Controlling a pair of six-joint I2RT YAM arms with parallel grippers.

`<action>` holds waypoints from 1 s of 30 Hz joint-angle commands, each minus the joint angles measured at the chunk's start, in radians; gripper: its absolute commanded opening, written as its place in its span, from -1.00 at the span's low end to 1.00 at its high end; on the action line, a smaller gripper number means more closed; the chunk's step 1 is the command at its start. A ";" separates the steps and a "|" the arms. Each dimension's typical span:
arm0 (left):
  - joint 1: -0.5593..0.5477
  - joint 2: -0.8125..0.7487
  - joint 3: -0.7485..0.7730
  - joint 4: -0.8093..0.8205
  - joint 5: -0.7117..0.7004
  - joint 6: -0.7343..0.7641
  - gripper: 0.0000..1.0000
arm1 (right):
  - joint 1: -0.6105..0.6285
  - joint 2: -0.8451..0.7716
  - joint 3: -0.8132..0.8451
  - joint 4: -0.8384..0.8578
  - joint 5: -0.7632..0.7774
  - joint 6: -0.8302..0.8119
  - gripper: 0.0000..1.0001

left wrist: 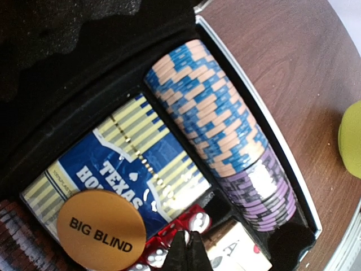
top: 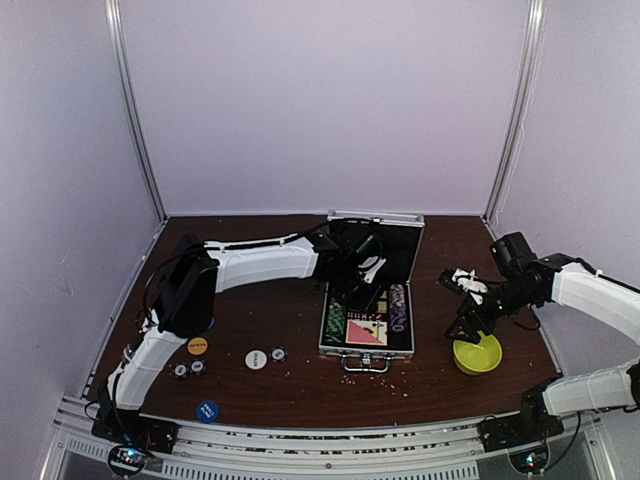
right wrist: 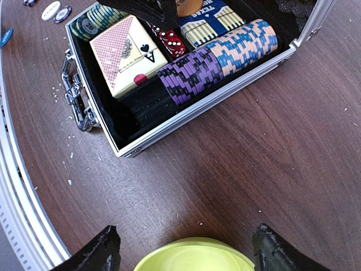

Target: Pack up texas hold em set

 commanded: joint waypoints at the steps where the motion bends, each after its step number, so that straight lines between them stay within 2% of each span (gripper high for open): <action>1: 0.001 0.018 0.032 0.004 -0.040 -0.019 -1.00 | -0.006 0.005 0.021 -0.011 -0.007 -0.004 0.62; 22: 0.009 0.021 0.037 -0.028 -0.177 -0.091 -1.00 | -0.006 0.013 0.021 -0.010 -0.005 -0.004 0.62; 30: 0.007 0.007 0.032 -0.011 -0.145 -0.074 -1.00 | -0.006 0.008 0.022 -0.013 -0.006 -0.003 0.62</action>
